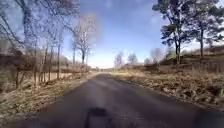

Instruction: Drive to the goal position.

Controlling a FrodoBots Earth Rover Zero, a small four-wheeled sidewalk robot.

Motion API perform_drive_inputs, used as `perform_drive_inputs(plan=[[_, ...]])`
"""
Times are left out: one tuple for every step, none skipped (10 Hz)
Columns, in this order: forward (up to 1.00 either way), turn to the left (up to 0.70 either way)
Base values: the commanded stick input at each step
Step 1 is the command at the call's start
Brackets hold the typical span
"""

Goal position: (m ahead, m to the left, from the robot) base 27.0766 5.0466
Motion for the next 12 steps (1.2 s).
perform_drive_inputs(plan=[[0.85, 0.07], [0.85, 0.07], [0.85, 0.06], [0.85, 0.06], [0.85, 0.06], [0.85, 0.06], [0.85, 0.06], [0.85, 0.06], [0.85, 0.06], [0.85, 0.07], [0.85, 0.07], [0.85, 0.07]])
